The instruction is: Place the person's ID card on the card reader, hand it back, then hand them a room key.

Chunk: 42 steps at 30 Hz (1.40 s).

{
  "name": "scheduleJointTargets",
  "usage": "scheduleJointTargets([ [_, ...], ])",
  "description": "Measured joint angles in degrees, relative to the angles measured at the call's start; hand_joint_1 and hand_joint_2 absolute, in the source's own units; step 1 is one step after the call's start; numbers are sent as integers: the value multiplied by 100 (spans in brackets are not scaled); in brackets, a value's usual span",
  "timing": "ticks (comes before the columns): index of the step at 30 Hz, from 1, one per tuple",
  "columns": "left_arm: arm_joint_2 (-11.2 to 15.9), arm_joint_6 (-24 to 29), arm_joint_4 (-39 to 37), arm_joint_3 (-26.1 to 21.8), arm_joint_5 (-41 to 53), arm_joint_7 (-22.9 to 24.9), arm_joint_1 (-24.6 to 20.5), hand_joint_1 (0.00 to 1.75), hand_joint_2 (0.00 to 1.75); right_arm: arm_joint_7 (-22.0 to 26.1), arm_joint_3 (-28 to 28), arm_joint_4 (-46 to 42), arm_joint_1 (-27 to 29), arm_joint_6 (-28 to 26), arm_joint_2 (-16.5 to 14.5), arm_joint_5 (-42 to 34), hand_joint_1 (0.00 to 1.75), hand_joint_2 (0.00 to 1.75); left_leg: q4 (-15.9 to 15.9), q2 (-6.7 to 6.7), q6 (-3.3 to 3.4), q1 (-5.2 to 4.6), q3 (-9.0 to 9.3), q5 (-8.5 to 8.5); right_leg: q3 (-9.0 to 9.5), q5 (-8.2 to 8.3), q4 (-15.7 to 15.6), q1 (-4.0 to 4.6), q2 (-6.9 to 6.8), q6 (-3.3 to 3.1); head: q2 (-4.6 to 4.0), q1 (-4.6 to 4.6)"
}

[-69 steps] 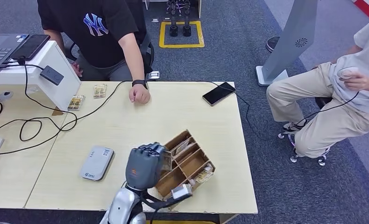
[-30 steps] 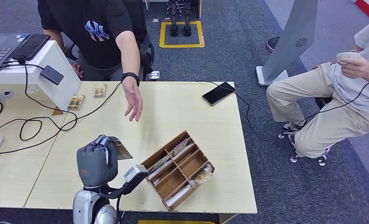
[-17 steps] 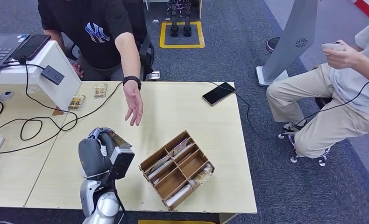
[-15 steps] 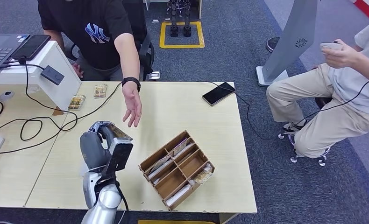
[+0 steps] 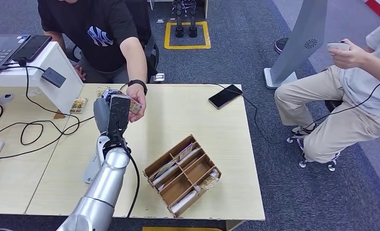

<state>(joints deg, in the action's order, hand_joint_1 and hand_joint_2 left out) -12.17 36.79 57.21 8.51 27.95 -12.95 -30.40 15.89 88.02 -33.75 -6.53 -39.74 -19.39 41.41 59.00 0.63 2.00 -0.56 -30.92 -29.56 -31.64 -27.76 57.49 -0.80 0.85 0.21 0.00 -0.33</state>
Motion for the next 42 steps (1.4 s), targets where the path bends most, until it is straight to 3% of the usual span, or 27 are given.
scheduleJointTargets([
  [23,105,62,-533,36,-25,-5,-274,174,175,129,0,185,-47,0,2,-75,0,175,0,-1,0,0,0,0,-1,0,0,0,0,0,0,1],
  [24,106,66,-536,36,-31,-5,-275,145,175,129,0,186,-47,0,2,-74,0,175,0,-1,0,0,0,0,-1,0,0,0,0,0,0,1],
  [27,108,96,-539,36,-90,-5,-277,14,175,129,0,186,-48,0,2,-74,0,175,0,-1,0,0,0,0,-1,0,0,0,0,0,0,0],
  [28,108,118,-539,36,-128,-9,-278,0,175,129,0,186,-48,0,2,-74,0,175,0,-1,0,0,0,0,-1,0,0,0,0,0,0,0],
  [42,106,270,-236,44,-790,-546,-30,0,175,86,0,162,-46,0,2,-187,0,175,0,0,0,0,-1,0,0,0,0,0,0,0,0,1],
])
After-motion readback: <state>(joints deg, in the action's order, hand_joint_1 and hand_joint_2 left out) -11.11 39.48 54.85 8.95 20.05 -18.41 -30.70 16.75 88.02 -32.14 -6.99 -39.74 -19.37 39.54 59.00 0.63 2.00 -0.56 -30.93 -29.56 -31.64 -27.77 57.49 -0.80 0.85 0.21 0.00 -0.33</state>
